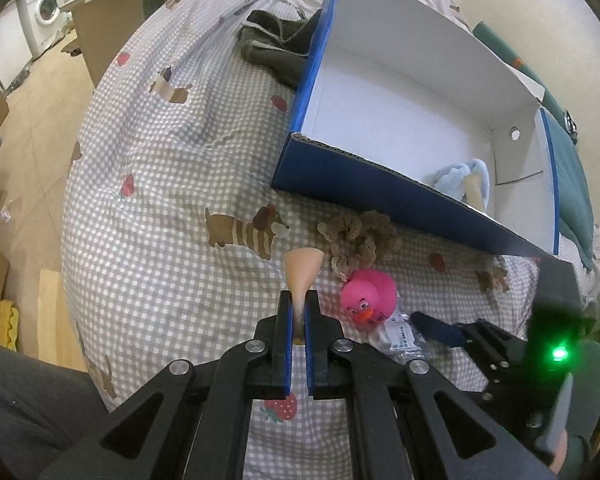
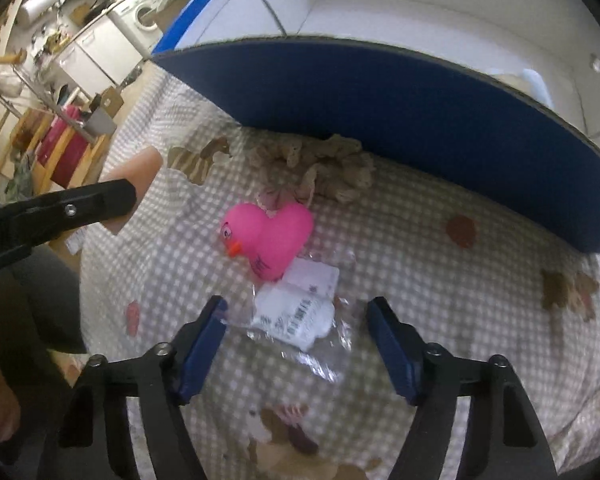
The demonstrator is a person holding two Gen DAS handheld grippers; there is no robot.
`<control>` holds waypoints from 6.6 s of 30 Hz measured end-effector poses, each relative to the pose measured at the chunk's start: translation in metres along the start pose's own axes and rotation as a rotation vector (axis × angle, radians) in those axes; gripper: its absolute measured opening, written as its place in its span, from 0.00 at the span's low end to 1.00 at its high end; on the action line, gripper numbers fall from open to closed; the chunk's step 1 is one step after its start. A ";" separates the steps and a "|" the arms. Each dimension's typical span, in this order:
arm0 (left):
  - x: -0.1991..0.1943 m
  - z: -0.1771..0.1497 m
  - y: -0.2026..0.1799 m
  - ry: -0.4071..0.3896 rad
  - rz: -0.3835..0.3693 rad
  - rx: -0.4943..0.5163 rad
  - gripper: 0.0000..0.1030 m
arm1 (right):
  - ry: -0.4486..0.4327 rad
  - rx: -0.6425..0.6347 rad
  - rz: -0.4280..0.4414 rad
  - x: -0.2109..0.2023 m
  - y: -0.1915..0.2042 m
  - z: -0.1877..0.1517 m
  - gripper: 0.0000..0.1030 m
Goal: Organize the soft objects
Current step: 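Grasp the clear barcode packet with the right tool while the left holds the cone, then carry the tan cone and clear packet over the box with both tools, then open the left tool to drop the cone, then open the right tool, then lift both tools out of the box and back away, then lower the left tool to the bed and grasp the pink rubber duck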
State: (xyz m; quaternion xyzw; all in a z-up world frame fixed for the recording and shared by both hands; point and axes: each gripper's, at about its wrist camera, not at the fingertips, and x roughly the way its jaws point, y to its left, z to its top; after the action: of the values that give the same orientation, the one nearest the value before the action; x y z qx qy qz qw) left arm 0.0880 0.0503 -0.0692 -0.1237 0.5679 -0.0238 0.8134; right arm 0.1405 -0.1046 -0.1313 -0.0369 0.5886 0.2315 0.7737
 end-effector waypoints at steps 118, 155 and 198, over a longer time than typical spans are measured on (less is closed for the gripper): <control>0.078 0.114 -0.102 -0.074 0.177 0.209 0.49 | -0.311 0.269 -0.040 -0.091 -0.141 0.079 0.44; 0.042 0.095 -0.108 -0.105 0.230 0.207 0.57 | -0.349 0.299 0.020 -0.100 -0.139 0.081 0.75; -0.025 0.023 -0.031 -0.172 0.205 0.151 0.57 | -0.409 0.273 -0.065 -0.135 -0.094 0.005 0.75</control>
State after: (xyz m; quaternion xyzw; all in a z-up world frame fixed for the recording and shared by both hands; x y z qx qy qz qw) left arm 0.1034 0.0290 -0.0319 -0.0051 0.5024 0.0276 0.8642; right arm 0.1555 -0.2293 -0.0252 0.0966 0.4442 0.1273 0.8816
